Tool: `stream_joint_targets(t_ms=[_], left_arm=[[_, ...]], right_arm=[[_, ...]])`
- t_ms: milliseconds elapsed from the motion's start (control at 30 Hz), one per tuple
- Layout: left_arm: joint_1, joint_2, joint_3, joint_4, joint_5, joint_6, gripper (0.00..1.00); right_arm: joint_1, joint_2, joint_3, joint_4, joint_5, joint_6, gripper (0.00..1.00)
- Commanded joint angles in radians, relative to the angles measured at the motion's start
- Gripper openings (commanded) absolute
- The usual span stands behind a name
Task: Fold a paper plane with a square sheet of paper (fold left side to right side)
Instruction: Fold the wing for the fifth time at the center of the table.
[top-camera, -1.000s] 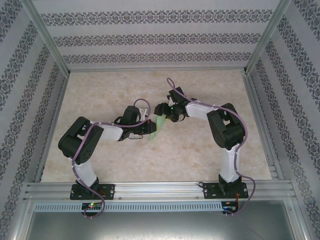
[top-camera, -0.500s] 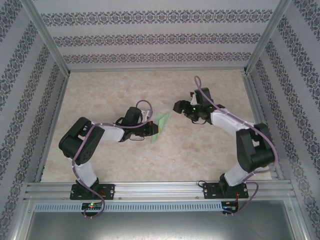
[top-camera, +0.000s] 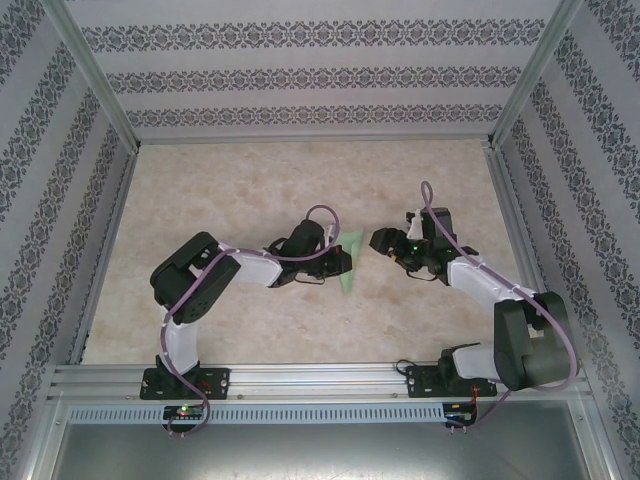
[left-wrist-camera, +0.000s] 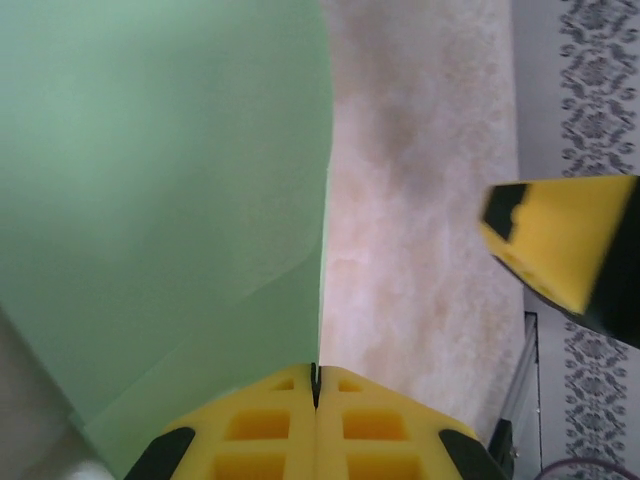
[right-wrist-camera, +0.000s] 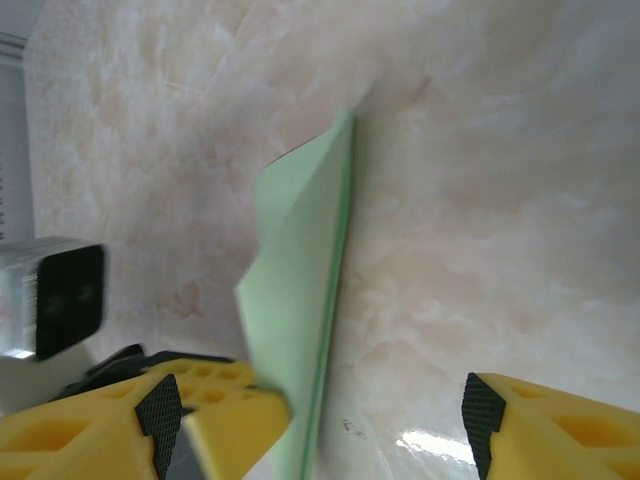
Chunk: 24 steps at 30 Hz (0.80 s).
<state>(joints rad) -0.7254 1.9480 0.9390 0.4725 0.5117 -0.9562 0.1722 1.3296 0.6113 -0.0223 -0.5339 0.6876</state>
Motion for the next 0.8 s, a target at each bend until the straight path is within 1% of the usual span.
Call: stream_joint_targets(t_ms=[0, 100, 167, 300, 567, 767], left_arm=[[-0.001, 0.006, -0.038, 0.098, -0.056, -0.067, 0.0], [0.001, 0.009, -0.083, 0.18, -0.051, -0.095, 0.0], [0.003, 0.012, -0.081, 0.205, -0.029, -0.098, 0.0], [0.004, 0.003, -0.068, 0.202, -0.007, -0.087, 0.0], [0.023, -0.014, -0.099, 0.253, -0.004, -0.11, 0.0], [0.044, -0.054, -0.141, 0.252, -0.021, -0.098, 0.0]], right_arm=[[-0.002, -0.003, -0.038, 0.108, -0.07, 0.044, 0.75], [0.004, 0.043, -0.067, 0.234, -0.122, 0.119, 0.69], [0.018, 0.07, -0.061, 0.251, -0.123, 0.12, 0.67], [0.048, 0.114, -0.054, 0.275, -0.105, 0.126, 0.69], [0.115, 0.196, -0.007, 0.288, -0.079, 0.173, 0.74], [0.16, 0.257, 0.043, 0.297, -0.063, 0.205, 0.76]])
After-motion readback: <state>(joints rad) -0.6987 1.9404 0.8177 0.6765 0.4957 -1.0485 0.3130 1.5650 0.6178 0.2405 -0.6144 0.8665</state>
